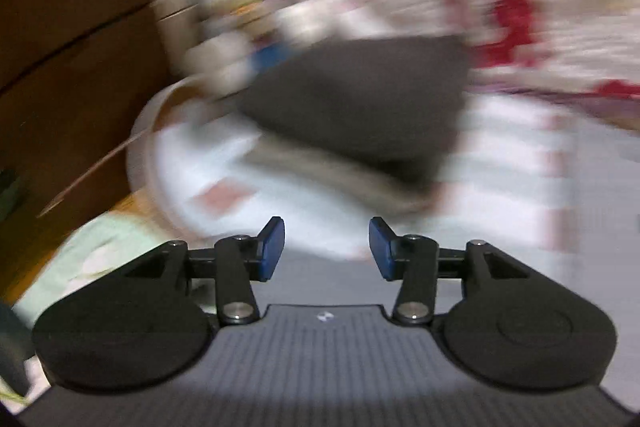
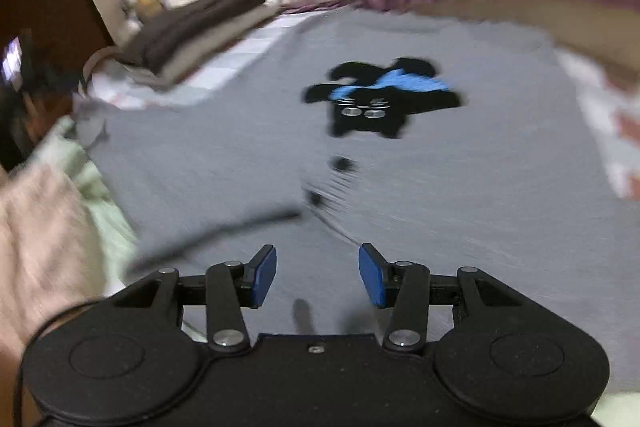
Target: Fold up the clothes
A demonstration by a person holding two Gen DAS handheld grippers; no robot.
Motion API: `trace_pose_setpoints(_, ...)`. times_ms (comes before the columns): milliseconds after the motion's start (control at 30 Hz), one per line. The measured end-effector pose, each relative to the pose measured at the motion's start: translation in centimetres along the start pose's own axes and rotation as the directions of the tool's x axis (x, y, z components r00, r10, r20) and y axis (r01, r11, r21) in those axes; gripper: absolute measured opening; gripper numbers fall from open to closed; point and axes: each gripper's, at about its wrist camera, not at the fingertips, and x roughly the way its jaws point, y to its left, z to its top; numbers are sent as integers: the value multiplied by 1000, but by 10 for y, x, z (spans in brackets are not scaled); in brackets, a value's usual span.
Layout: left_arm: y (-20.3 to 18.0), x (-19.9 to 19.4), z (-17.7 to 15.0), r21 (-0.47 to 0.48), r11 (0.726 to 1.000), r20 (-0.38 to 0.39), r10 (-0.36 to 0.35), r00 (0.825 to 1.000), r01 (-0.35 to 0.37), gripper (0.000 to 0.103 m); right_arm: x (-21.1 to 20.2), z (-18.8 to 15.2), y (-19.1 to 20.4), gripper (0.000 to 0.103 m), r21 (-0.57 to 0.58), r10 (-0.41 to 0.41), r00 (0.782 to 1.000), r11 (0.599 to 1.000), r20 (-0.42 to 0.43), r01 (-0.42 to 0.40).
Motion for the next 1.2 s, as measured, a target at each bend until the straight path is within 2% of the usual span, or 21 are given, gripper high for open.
trace_pose_setpoints(33, -24, -9, 2, 23, 996, 2, -92, 996, 92, 57, -4, -8, 1, 52, -27, -22, 1000, 999, 6, 22)
trace_pose_setpoints(67, -50, -14, 3, 47, 980, -17, -194, 981, 194, 60, -7, -17, 3, 52, -53, -44, 999, 998, 12, 45)
trace_pose_setpoints(100, -78, -16, 0, 63, 957, -53, -281, 958, 284, 63, -11, -25, 4, 52, -79, -66, 998, 995, 19, 67)
trace_pose_setpoints(167, -131, -17, -11, 88, 904, -125, -406, 905, 418, 63, -12, -41, 11, 52, -146, -102, 994, 984, 24, 105)
trace_pose_setpoints(267, -206, -22, -43, 152, 810, -224, -530, 818, 566, 63, -9, -57, 23, 54, -256, -148, 988, 954, 43, 154)
trace_pose_setpoints(400, -260, -38, -88, 257, 699, -249, -619, 745, 667, 63, -12, -74, 31, 54, -369, -210, 972, 900, 101, 233)
trace_pose_setpoints(533, -266, -42, -113, 276, 648, -334, -628, 703, 710, 63, -14, -82, 35, 51, -458, -239, 960, 843, 149, 281)
trace_pose_setpoints(567, -264, -44, -117, 275, 633, -354, -633, 689, 723, 63, -14, -81, 32, 50, -440, -232, 961, 855, 150, 275)
trace_pose_setpoints(600, -260, -46, -118, 256, 617, -369, -648, 666, 744, 63, -14, -79, 27, 49, -410, -224, 963, 872, 150, 267)
trace_pose_setpoints(700, -251, -48, -119, 169, 572, -413, -699, 585, 803, 63, -14, -75, 13, 41, -317, -199, 968, 918, 150, 238)
trace_pose_setpoints(800, -257, -45, -123, 103, 539, -468, -715, 519, 836, 63, -14, -70, -1, 39, -221, -173, 973, 954, 154, 205)
trace_pose_setpoints(933, -280, -45, -138, 93, 500, -547, -697, 464, 861, 67, -14, -64, -20, 40, -90, -140, 977, 984, 162, 156)
trace_pose_setpoints(967, -285, -44, -142, 89, 506, -557, -689, 464, 858, 68, -14, -62, -24, 40, -57, -132, 977, 988, 165, 143)
trace_pose_setpoints(1067, -294, -39, -151, 74, 542, -559, -673, 485, 837, 68, -14, -59, -38, 40, 39, -104, 979, 994, 177, 99)
trace_pose_setpoints(1100, -294, -36, -152, 47, 549, -553, -681, 480, 835, 62, -14, -60, -41, 40, 67, -91, 979, 995, 185, 80)
trace_pose_setpoints(1133, -293, -34, -151, 7, 539, -552, -700, 453, 842, 39, -14, -60, -44, 40, 95, -79, 978, 994, 193, 61)
trace_pose_setpoints(1200, -293, -30, -148, -83, 501, -555, -741, 377, 862, 2, -14, -61, -51, 40, 150, -54, 976, 988, 209, 22)
